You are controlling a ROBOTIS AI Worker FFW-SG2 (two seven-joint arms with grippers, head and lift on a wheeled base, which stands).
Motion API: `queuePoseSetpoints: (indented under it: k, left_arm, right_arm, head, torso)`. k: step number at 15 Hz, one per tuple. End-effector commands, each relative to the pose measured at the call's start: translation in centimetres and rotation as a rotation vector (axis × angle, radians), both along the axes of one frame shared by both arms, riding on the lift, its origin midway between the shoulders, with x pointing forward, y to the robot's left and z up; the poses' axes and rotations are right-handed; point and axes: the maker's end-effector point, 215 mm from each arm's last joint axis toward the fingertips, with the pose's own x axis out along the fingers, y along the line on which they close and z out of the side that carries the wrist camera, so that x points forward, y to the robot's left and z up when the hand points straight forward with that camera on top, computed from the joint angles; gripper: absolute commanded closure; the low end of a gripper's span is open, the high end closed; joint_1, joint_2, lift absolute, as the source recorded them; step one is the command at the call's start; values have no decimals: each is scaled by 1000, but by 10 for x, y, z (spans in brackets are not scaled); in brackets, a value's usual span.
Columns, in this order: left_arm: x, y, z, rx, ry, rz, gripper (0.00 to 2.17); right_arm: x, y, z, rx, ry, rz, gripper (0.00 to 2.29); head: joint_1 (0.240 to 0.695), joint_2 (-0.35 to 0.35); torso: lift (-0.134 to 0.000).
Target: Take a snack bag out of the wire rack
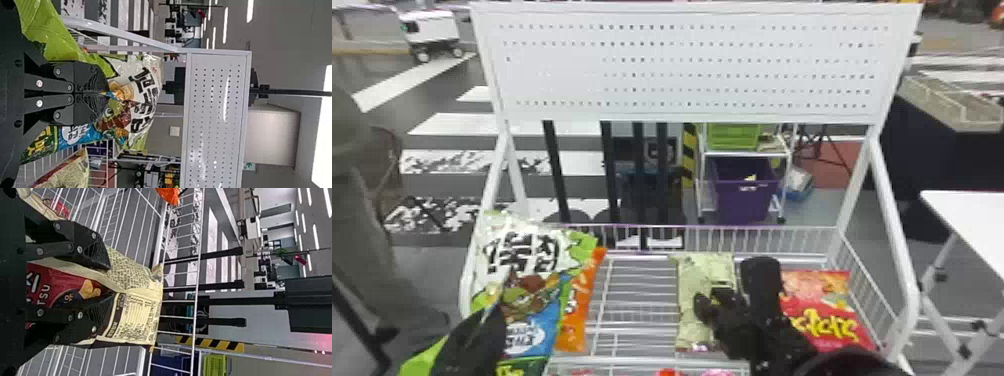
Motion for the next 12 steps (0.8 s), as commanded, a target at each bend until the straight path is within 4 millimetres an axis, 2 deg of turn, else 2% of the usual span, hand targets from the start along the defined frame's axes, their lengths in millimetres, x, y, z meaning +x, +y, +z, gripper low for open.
queuePoseSetpoints:
  k: [1, 4, 6, 8, 10, 12]
  left_arm:
    - [0, 0, -1, 0, 2, -1, 2105]
    - [-1, -1, 0, 1, 2, -2, 2105]
    - [-2, -1, -1, 1, 4, -5, 2105]
    - [-3, -3, -1, 0, 5, -7, 2105]
    - [-2, -4, -1, -1, 7, -9, 2105]
    - [-1, -5, 2, -3, -3, -12, 2105]
  right_arm:
    - [-1, -1, 0, -1, 1, -3, 2250]
    - [-5, -4, 16, -6, -37, -16, 2250]
    - [-18, -7, 45, -5, -102, -18, 2250]
    - [-40, -25, 79, -6, -170, -36, 2250]
    - [-69, -58, 119, -5, -261, -83, 2250]
    - [-99, -88, 132, -5, -300, -137, 2250]
  head:
    - [499, 0]
    - [499, 0]
    - [499, 0]
    - [499, 0]
    - [499, 0]
    - [499, 0]
  torso:
    - [0]
    - [0]
    - [0]
    - [0]
    - [0]
    - [0]
